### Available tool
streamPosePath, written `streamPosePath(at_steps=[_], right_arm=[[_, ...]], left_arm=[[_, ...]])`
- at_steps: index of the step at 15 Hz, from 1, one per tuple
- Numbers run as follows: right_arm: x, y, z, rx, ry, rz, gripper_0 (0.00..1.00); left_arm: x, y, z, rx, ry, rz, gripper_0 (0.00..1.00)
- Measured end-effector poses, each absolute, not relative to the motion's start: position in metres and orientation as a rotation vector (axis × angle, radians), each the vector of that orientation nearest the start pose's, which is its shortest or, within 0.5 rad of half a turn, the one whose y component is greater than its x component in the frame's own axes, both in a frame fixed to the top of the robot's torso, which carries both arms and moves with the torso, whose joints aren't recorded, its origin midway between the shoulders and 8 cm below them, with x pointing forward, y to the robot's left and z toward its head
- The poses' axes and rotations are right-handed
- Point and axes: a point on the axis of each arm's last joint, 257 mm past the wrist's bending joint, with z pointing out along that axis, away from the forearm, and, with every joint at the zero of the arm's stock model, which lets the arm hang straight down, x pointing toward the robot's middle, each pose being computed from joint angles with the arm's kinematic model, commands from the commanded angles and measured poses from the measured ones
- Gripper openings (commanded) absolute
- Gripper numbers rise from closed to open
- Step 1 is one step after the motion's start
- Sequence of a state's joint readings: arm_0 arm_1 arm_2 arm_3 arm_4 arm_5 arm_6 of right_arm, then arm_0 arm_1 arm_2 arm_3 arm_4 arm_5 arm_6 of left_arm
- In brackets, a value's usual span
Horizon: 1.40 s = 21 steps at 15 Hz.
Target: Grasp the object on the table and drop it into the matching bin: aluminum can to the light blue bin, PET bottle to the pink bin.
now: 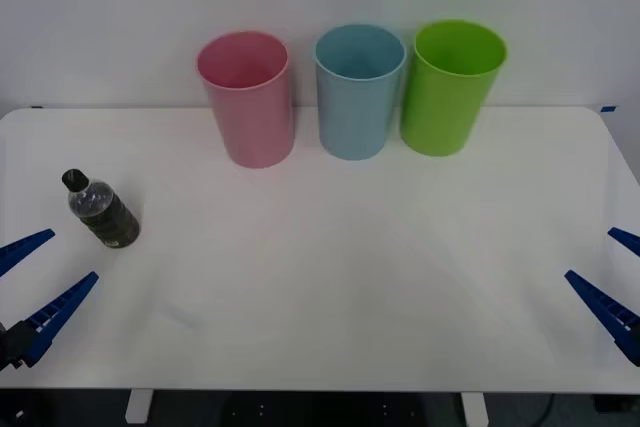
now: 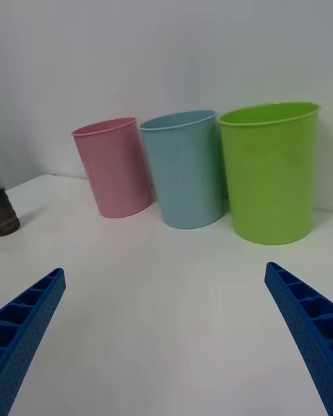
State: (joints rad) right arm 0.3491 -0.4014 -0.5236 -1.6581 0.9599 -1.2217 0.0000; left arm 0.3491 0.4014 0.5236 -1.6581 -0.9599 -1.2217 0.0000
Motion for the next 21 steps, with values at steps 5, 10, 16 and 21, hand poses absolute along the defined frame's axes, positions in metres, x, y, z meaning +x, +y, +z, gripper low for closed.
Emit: streamPosePath(at_steps=[5, 10, 16, 21], right_arm=[[0.342, -0.330, -0.169, -0.465, 1.441, 0.567, 1.00], [0.342, -0.330, -0.169, -0.465, 1.441, 0.567, 1.00], [0.342, -0.330, -0.169, -0.465, 1.441, 0.567, 1.00], [0.342, -0.330, -0.169, -0.465, 1.441, 0.567, 1.00]], left_arm=[[0.344, 0.327, -0.175, 0.408, 1.431, -0.592, 1.00], [0.346, 0.333, -0.179, 0.384, 1.446, -0.572, 1.00], [0.356, 0.366, -0.203, 0.260, 1.526, -0.447, 1.00], [0.360, 0.395, -0.228, 0.170, 1.609, -0.328, 1.00]])
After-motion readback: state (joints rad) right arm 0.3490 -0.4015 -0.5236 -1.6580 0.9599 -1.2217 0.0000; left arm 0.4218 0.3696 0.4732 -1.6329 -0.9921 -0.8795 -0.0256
